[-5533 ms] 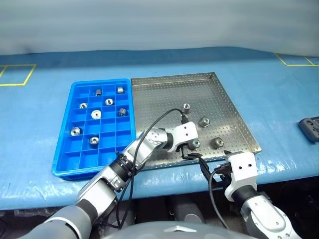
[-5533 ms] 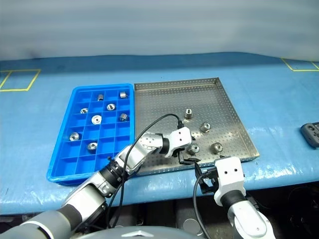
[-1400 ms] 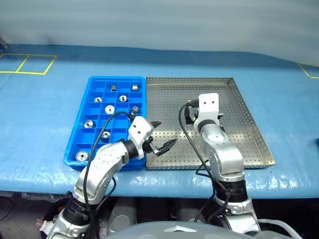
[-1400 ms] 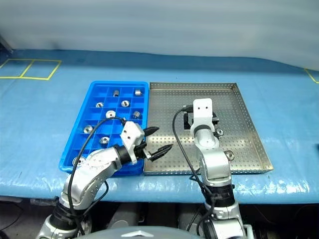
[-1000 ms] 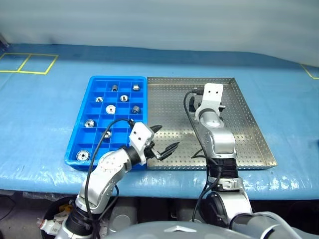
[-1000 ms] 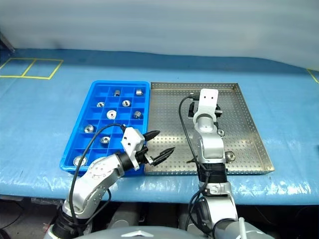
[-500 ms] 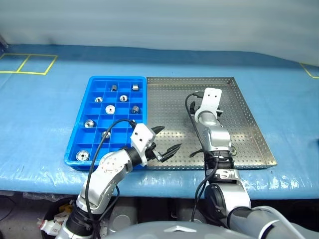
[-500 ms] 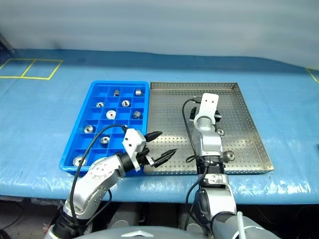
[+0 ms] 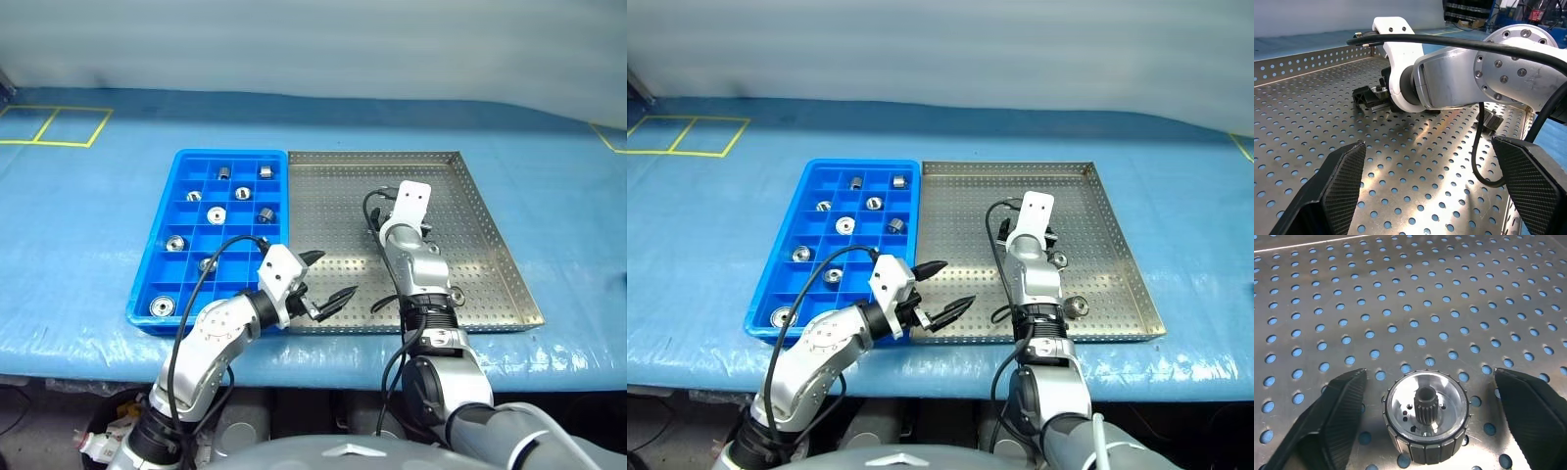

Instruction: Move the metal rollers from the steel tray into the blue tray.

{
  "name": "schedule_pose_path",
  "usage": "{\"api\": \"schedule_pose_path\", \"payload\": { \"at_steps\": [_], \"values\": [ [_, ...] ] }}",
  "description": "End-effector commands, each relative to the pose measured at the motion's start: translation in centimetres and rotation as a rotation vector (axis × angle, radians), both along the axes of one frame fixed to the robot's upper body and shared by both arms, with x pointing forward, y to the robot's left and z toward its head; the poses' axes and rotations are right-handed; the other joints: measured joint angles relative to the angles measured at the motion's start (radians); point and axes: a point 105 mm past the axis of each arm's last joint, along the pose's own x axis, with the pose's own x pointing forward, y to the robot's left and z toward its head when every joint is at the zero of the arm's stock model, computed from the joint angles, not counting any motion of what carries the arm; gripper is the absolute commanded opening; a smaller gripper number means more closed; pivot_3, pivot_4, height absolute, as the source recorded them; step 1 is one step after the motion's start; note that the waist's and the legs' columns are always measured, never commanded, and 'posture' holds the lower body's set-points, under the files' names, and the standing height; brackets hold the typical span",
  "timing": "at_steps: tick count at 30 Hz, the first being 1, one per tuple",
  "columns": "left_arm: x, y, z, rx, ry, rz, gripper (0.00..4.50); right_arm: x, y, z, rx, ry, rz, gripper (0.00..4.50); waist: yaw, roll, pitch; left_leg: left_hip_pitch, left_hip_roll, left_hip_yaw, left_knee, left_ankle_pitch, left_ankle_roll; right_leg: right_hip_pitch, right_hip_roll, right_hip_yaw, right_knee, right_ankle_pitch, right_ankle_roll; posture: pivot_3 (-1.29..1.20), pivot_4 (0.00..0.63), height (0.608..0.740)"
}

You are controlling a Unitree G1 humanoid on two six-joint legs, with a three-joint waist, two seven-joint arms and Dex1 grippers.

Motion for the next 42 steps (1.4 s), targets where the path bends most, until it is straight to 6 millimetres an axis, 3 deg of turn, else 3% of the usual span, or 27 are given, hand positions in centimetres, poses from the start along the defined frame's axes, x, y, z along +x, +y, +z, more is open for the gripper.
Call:
{"api": "schedule_pose_path", "payload": {
  "at_steps": [1,5,6,12,19,25,28,36,42],
  "values": [
    [-0.3,-0.5,0.9,-0.021,-0.033,-0.03,4.5,0.1,0.2,0.4,0.005,-0.018,0.004,3.26,0.0,0.0,0.0,0.0,0.0,0.0,0.0,0.0,0.0,0.0,0.0,0.0,0.0,0.0,0.0,0.18,0.15,0.74],
    [-0.3,-0.5,0.9,-0.02,-0.032,-0.035,4.5,0.0,0.3,0.2,0.012,-0.014,0.007,1.87,0.001,0.0,0.0,0.0,0.0,0.0,0.0,0.0,0.0,0.0,0.0,0.0,0.0,0.0,0.0,0.18,0.15,0.74],
    [-0.3,-0.6,1.0,-0.021,-0.033,-0.036,4.5,0.0,0.4,0.1,0.014,-0.008,0.009,1.71,0.0,0.0,0.0,0.0,0.0,0.0,0.0,0.0,0.0,0.0,0.0,0.0,0.0,0.0,0.0,0.18,0.15,0.74],
    [-0.2,-0.6,1.2,-0.031,-0.04,-0.03,4.5,-0.1,0.8,0.6,0.01,-0.021,0.025,1.72,0.0,0.0,0.0,0.0,0.0,0.0,0.0,0.0,0.0,0.0,0.0,0.0,0.0,0.0,0.0,0.19,0.15,0.74],
    [0.2,-0.2,1.9,-0.062,-0.065,0.016,4.5,0.6,2.2,4.6,-0.058,-0.136,0.129,1.72,0.0,0.001,0.001,0.0,0.0,0.0,0.0,0.0,0.0,0.0,0.0,0.0,0.0,0.0,0.0,0.21,0.15,0.74],
    [0.6,0.6,2.3,-0.069,-0.09,0.078,4.5,0.6,5.6,8.7,-0.122,-0.263,0.327,1.72,0.002,0.002,0.001,0.0,0.0,0.0,-0.001,0.0,0.0,0.0,0.0,0.0,0.0,0.0,0.001,0.24,0.15,0.74],
    [0.9,1.5,2.8,-0.066,-0.121,0.123,4.5,-0.1,8.2,10.8,-0.155,-0.349,0.477,1.72,0.005,0.001,0.001,0.0,0.0,-0.001,-0.001,0.0,0.0,0.0,0.0,0.0,0.0,0.0,0.001,0.26,0.15,0.74],
    [1.3,3.9,3.4,-0.073,-0.149,0.236,4.5,-2.2,12.9,12.9,-0.156,-0.449,0.75,1.72,0.027,0.001,0.001,0.0,0.0,-0.001,-0.002,0.0,0.0,-0.001,0.0,0.0,-0.001,0.0,0.0,0.32,0.15,0.74],
    [0.7,6.6,2.8,-0.005,-0.166,0.319,4.5,-3.5,16.2,12.2,-0.123,-0.429,0.9,1.72,0.055,0.002,0.001,0.0,0.001,-0.001,-0.002,0.0,0.0,-0.001,0.0,-0.001,-0.001,-0.001,0.0,0.38,0.15,0.74]
  ]
}}
